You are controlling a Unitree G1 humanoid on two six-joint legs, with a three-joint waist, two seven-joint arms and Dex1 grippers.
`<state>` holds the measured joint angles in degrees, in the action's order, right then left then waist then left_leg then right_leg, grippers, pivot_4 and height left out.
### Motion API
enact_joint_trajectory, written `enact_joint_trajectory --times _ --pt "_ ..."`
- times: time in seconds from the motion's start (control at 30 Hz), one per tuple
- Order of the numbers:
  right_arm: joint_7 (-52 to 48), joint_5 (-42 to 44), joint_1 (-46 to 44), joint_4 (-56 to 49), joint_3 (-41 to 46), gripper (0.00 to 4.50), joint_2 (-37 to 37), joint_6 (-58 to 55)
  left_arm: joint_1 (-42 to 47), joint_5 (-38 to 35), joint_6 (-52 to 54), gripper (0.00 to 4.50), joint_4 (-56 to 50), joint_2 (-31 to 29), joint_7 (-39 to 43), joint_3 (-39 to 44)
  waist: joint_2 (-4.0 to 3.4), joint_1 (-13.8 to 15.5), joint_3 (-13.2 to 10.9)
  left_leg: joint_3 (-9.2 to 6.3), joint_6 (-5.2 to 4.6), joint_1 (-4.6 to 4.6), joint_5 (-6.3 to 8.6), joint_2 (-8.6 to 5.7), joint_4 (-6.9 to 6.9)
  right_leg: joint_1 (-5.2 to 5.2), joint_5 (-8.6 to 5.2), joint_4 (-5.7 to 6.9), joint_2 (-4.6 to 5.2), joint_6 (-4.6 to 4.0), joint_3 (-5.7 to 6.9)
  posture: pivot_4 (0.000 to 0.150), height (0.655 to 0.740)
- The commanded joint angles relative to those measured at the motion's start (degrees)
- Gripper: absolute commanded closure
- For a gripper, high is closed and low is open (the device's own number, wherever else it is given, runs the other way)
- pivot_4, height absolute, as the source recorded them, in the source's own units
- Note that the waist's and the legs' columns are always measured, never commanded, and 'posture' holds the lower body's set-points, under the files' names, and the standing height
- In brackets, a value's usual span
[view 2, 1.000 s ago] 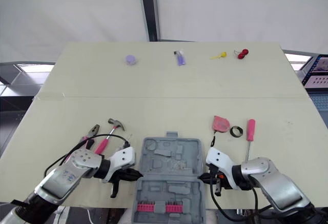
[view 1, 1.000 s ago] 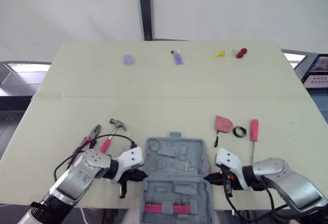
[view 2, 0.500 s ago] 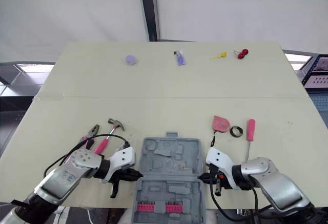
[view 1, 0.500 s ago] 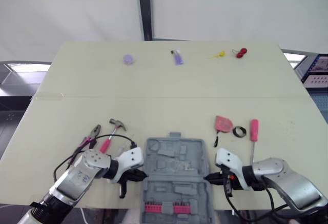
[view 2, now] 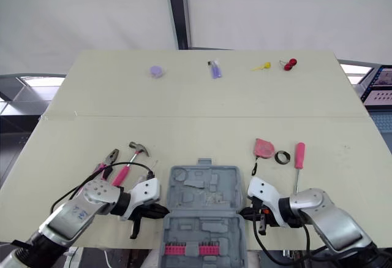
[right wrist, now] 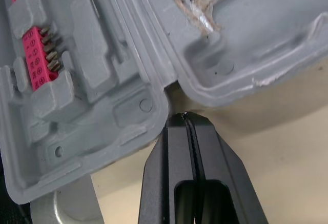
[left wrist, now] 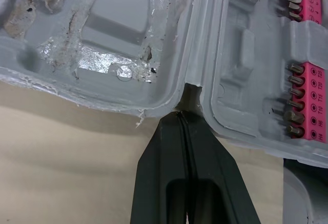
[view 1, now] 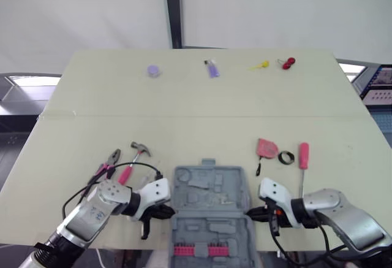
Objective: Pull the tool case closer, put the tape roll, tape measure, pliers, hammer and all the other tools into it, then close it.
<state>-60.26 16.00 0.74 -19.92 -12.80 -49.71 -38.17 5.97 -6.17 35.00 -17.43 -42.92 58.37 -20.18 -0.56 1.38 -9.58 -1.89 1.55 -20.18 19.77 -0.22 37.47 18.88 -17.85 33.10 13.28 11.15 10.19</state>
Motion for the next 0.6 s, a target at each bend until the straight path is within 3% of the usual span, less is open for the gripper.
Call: enact_joint_trajectory --times 0.03,0.6 --pt "-0.7 0.8 0.3 0.3 1.9 4.48 -1.0 1.3 -1.3 0.4 0.4 4.5 0.9 -1.2 0.6 -1.4 0.0 0.0 0.0 0.01 0.0 0.0 0.0 0.0 0.01 0.0 0.0 0.0 0.0 0.0 0.0 0.15 0.74" --pt "-0.1 1.7 -0.5 -0.4 1.0 4.48 -0.4 0.9 0.4 0.6 -1.4 4.5 2.9 0.6 -0.9 -1.1 0.0 0.2 0.0 0.02 0.0 0.0 0.0 0.0 0.03 -0.02 0.0 -0.02 0.0 0.0 -0.01 0.15 0.74"
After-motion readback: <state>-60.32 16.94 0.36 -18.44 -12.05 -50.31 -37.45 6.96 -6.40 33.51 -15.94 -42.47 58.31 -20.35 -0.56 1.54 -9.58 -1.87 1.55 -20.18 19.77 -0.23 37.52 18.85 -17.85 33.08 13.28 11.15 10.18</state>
